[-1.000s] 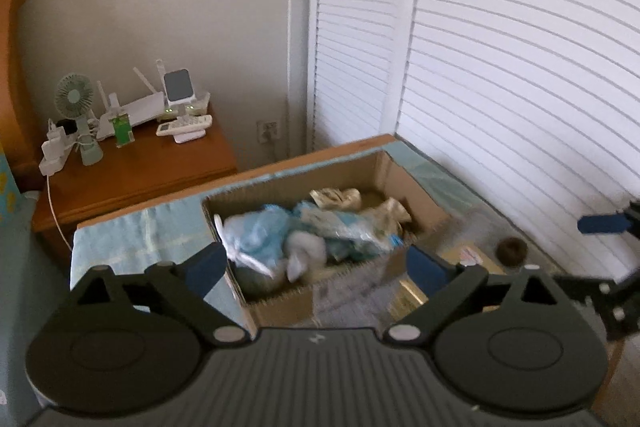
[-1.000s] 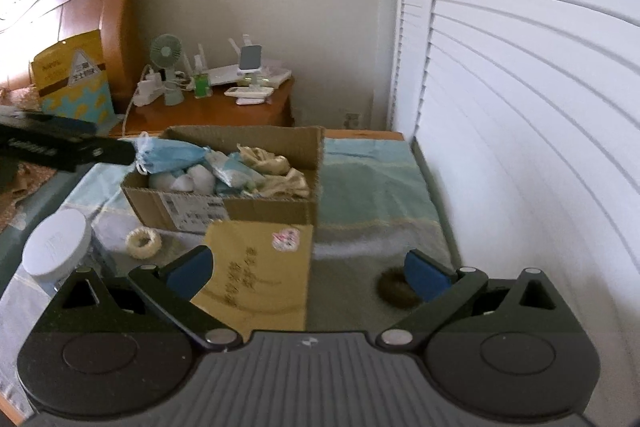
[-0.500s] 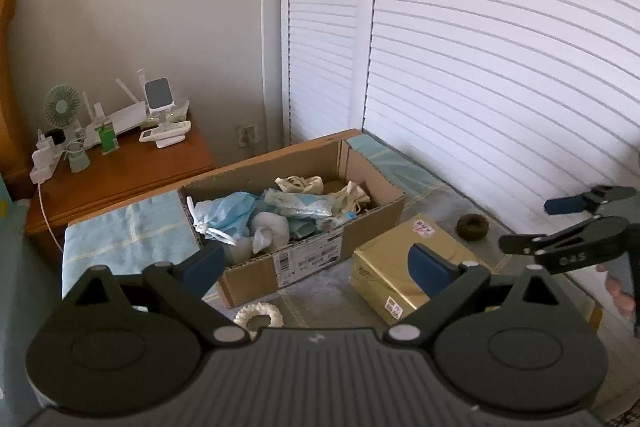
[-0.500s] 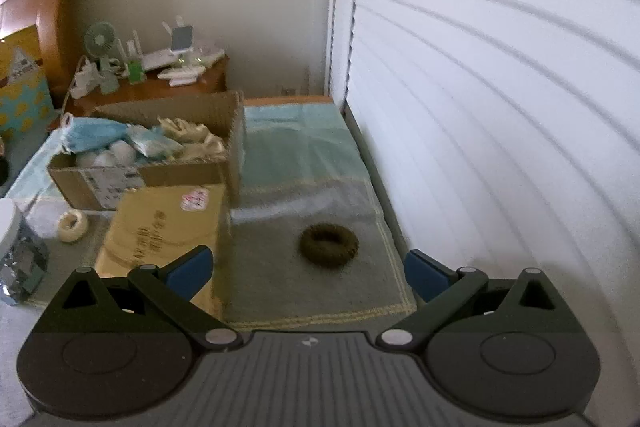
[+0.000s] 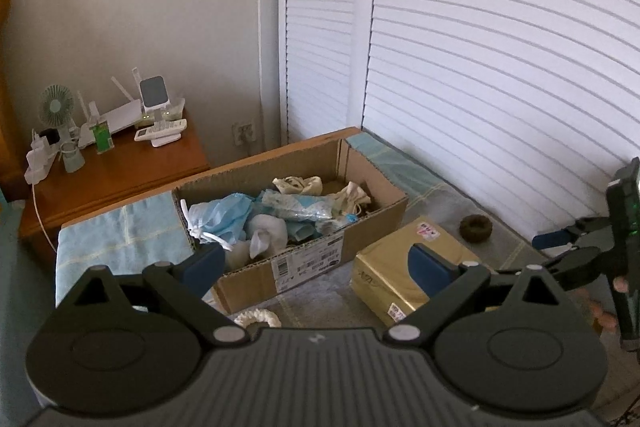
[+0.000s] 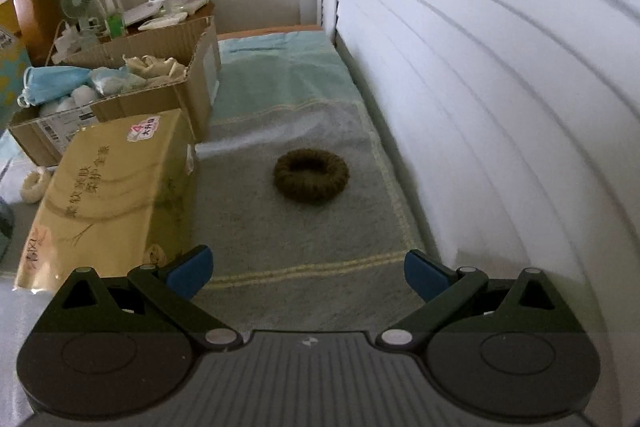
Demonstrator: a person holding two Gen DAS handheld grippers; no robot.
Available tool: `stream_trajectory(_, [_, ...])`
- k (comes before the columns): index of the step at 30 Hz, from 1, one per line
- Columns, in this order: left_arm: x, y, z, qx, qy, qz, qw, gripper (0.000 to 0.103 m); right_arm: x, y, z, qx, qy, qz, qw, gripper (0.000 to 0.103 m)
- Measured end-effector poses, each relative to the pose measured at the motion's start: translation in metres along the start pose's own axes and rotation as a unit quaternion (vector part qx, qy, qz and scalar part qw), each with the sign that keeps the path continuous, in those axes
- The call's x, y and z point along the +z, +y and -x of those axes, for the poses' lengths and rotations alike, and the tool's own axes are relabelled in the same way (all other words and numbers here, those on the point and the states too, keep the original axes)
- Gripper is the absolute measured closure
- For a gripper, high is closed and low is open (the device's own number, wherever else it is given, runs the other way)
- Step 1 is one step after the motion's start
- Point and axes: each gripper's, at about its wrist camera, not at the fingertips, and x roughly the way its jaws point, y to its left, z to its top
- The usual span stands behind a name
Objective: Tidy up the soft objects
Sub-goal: 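Move the right tool to the brown fuzzy ring and grasp it, then grasp the cream ring on the bed with the left tool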
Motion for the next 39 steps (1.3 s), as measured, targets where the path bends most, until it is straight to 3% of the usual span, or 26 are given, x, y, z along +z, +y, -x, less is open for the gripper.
stream_trajectory(7, [-0.002, 0.003, -0.006, 0.004, 0.010, 0.003, 0.9999, 0.005, 0.019, 0.004, 0.004, 0.008, -0.022, 0.013, 1.000, 0.001])
stream_trajectory(11, [-0.003, 0.003, -0.005, 0.002, 0.010, 0.002, 0.9999, 0.005, 0.037, 0.011, -0.007, -0.004, -0.020, 0.022, 1.000, 0.018])
stream_trajectory(25, [-0.008, 0.010, -0.009, 0.007, 0.024, 0.002, 0.9997, 0.005, 0.051, 0.007, -0.042, -0.023, 0.002, -0.011, 1.000, 0.044])
stream_trajectory(30, [-0.010, 0.017, -0.017, 0.007, 0.047, 0.002, 0.9989, 0.005, 0.050, 0.007, -0.041, -0.028, 0.002, -0.006, 1.000, 0.055])
stream_trajectory(39, [-0.004, 0.031, -0.049, 0.010, 0.136, -0.021, 0.9904, 0.009, 0.049, 0.009, -0.022, -0.022, -0.018, -0.006, 1.000, 0.055])
